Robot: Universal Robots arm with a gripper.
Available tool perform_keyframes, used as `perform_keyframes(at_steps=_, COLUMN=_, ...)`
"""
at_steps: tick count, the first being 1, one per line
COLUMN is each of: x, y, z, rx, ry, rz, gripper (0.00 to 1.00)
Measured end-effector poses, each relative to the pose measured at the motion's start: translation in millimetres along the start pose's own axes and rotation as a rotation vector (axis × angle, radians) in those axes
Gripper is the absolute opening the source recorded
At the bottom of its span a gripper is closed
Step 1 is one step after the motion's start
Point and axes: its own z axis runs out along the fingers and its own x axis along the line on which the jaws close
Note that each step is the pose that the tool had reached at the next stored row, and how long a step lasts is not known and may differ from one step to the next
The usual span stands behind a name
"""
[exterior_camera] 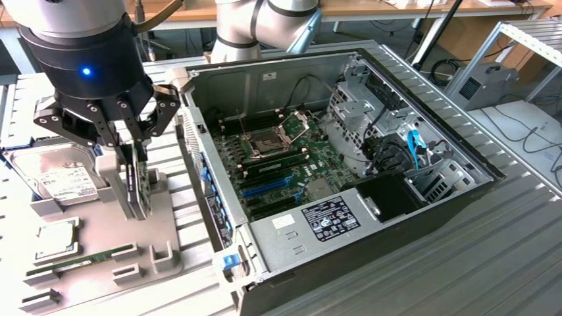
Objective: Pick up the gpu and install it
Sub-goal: 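Pick up the gpu and move the gpu toward the slot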
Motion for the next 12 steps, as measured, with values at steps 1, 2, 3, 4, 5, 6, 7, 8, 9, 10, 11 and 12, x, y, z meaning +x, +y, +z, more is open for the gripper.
perform_keyframes(at_steps=1, x=0.0, y=0.0, z=-0.8, rx=0.0000, ry=0.0000, rz=0.000, gripper=0.26)
perform_keyframes(at_steps=2, x=0.0, y=0.1, z=-1.6, rx=-0.0001, ry=-0.0001, rz=0.000, gripper=0.26)
perform_keyframes(at_steps=3, x=-0.1, y=0.1, z=-2.4, rx=-0.0001, ry=-0.0001, rz=0.000, gripper=0.26)
perform_keyframes(at_steps=4, x=-0.1, y=0.2, z=-3.2, rx=-0.0001, ry=-0.0001, rz=0.000, gripper=0.26)
perform_keyframes(at_steps=5, x=-0.1, y=0.2, z=-4.0, rx=-0.0002, ry=-0.0001, rz=0.000, gripper=0.26)
perform_keyframes(at_steps=6, x=-0.1, y=0.2, z=-4.9, rx=-0.0001, ry=-0.0001, rz=0.000, gripper=0.26)
perform_keyframes(at_steps=7, x=-0.1, y=0.3, z=-5.7, rx=-0.0001, ry=0.0000, rz=0.000, gripper=0.26)
perform_keyframes(at_steps=8, x=-0.2, y=0.3, z=-6.3, rx=-0.0001, ry=-0.0001, rz=0.000, gripper=0.26)
perform_keyframes(at_steps=9, x=-0.2, y=0.3, z=-7.0, rx=-0.0001, ry=-0.0001, rz=0.000, gripper=0.26)
perform_keyframes(at_steps=10, x=-0.2, y=0.4, z=-7.7, rx=-0.0001, ry=-0.0001, rz=0.000, gripper=0.26)
perform_keyframes(at_steps=11, x=-0.2, y=0.4, z=-8.5, rx=0.0000, ry=0.0000, rz=0.000, gripper=0.26)
perform_keyframes(at_steps=12, x=-0.2, y=0.4, z=-9.0, rx=-0.0001, ry=-0.0001, rz=0.000, gripper=0.26)
